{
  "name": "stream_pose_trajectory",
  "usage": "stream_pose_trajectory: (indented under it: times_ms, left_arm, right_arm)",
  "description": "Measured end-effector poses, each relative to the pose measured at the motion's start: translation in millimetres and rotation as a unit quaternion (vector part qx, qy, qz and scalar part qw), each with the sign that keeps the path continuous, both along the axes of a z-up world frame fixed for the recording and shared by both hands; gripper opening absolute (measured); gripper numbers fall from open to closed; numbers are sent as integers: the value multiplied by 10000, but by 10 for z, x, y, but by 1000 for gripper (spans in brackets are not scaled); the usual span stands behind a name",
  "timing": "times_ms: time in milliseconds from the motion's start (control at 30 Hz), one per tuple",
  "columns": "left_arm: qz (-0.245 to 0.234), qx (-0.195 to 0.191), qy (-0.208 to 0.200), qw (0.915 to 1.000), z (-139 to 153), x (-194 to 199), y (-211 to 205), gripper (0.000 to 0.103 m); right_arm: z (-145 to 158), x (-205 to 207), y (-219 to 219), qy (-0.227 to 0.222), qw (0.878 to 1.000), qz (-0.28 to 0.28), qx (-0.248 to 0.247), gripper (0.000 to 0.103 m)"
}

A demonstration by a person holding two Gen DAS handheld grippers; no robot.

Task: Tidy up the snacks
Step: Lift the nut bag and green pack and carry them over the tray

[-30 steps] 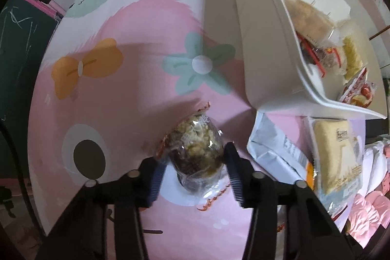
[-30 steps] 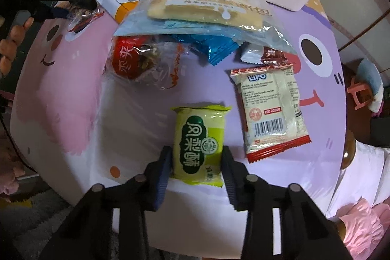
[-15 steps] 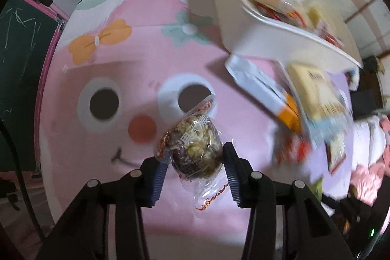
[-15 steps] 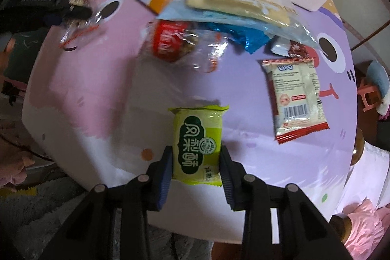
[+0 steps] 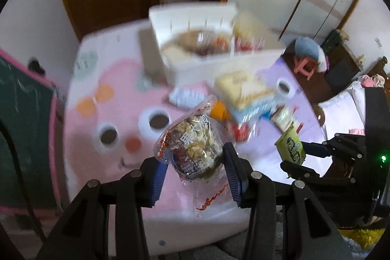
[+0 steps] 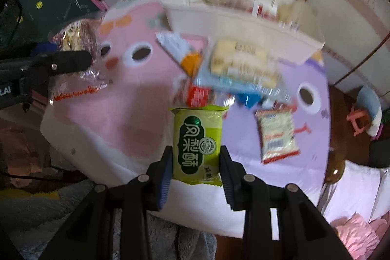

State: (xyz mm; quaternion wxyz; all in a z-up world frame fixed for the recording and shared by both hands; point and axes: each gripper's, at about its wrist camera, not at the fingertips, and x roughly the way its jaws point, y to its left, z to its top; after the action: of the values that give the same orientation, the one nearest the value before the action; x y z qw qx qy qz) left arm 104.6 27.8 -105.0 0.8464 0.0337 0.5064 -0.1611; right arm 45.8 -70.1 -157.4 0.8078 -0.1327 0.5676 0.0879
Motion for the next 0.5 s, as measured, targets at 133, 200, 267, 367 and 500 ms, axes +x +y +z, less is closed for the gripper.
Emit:
stream_pose_trajectory:
  times_ms: [133, 200, 267, 367, 500]
  left_arm:
    - [-89, -50, -487, 9988, 387, -12, 31, 43]
    - [-134, -106, -620, 9979, 535, 1, 9, 43]
    - [-156, -129, -714, 9972, 654, 20, 7, 43]
    - [-162, -125, -878, 9959, 803, 91, -61, 43]
    - [-100, -131, -975, 9951, 951, 258, -124, 44]
  right_arm:
    - [311, 60, -18, -396, 9992, 32, 45, 36]
    - [508, 95, -2, -577, 9982, 20, 135, 36]
    - [653, 168, -29, -711, 9973, 8, 206, 36]
    - [861, 284, -65, -897, 9955, -38, 303, 36]
    - [1166, 428, -128, -1212, 9917, -111, 420, 36]
